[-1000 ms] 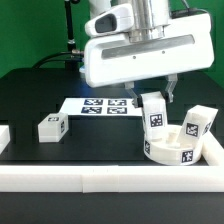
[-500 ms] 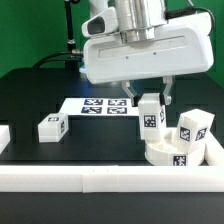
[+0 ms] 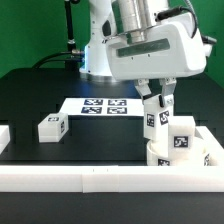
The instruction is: Assemble stool
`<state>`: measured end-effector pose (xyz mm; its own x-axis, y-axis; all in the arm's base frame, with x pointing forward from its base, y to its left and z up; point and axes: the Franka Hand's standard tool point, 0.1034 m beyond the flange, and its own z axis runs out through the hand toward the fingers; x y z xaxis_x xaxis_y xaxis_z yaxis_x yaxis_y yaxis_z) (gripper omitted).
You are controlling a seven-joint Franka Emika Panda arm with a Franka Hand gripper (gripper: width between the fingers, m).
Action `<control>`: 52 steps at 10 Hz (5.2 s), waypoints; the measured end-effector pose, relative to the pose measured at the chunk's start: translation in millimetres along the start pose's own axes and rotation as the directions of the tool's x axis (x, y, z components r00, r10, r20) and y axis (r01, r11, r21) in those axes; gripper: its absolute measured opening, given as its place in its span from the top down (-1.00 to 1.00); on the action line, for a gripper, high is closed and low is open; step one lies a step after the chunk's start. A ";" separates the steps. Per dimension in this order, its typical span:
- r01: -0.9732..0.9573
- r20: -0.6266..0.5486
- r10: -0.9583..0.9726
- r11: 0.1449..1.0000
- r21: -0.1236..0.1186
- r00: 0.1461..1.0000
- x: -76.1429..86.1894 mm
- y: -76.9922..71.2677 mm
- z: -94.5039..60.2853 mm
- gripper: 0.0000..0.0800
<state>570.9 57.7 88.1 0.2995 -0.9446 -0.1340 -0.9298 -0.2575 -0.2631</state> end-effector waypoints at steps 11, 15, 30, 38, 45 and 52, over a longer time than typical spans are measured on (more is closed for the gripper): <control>-0.307 0.072 0.309 0.951 -0.048 0.948 -30.3 -18.5 -6.6 -0.60; 0.189 0.088 -0.188 0.982 0.000 0.978 -27.4 -20.3 -14.0 -0.62; 0.860 0.118 -0.853 -0.511 0.009 -0.508 -28.0 -18.7 -6.0 -0.62; 0.553 0.157 -0.539 -0.830 0.065 -0.827 -11.5 -7.2 4.0 -0.56; 0.765 0.169 -0.752 -0.643 0.021 -0.637 -11.7 -6.3 4.3 0.16; 0.973 0.102 -0.969 0.218 -0.081 0.225 -20.6 -14.8 7.9 0.16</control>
Offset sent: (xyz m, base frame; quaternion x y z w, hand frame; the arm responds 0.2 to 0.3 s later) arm 0.0099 0.0058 -0.0187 -0.0455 0.0068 0.3260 0.9443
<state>580.2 82.5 87.3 0.9901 0.0575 0.1277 0.0717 -0.9913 -0.1101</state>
